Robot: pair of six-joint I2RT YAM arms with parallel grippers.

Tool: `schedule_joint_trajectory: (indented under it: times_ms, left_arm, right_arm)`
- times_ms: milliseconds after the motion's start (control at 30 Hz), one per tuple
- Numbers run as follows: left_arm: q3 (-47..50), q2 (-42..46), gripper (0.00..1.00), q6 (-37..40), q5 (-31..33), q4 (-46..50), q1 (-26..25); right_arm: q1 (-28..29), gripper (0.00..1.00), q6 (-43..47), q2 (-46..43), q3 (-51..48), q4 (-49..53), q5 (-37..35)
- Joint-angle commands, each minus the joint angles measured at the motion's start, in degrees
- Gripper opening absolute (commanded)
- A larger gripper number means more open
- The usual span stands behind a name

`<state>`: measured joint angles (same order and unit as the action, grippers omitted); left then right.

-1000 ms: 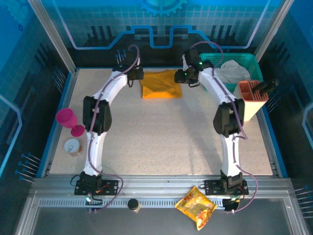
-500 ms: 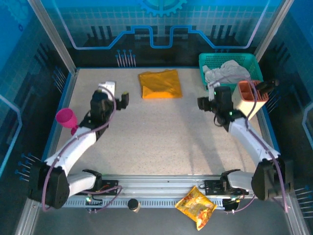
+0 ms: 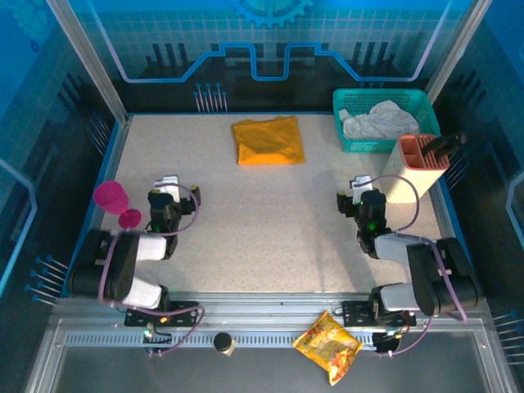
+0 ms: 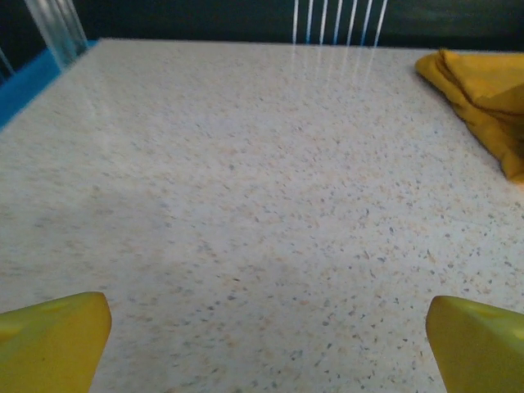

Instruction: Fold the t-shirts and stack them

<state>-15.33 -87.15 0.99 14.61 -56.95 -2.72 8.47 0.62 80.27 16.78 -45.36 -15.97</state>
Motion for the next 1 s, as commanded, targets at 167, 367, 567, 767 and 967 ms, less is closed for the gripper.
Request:
schedule_joint_trajectory:
  times_ms: [167, 367, 567, 767, 967]
  left_arm:
    - [-5.0, -1.89, 0.99, 0.92, -7.88, 1.6, 0.17]
    - [-6.6, -1.79, 0.99, -1.21, -10.37, 4.12, 2.62]
    - [-6.64, -1.79, 1.0, -1.17, -10.36, 4.19, 2.63]
    - [-6.68, -1.8, 0.99, -1.17, -10.37, 4.15, 2.62]
    - [-6.64, -1.79, 0.99, -1.19, -10.36, 4.15, 2.63]
  right_arm:
    - [-4.09, 0.83, -0.6, 8.4, 0.01, -16.82, 8.49]
    - [-5.71, 1.0, -0.29, 8.12, 6.11, -5.64, 14.81]
    - [-5.74, 1.0, -0.27, 7.95, 6.21, -5.26, 14.8]
    - [-5.68, 1.0, -0.28, 7.97, 6.19, -5.35, 14.79]
    - [-5.73, 1.0, -0.27, 7.97, 6.19, -5.26, 14.82]
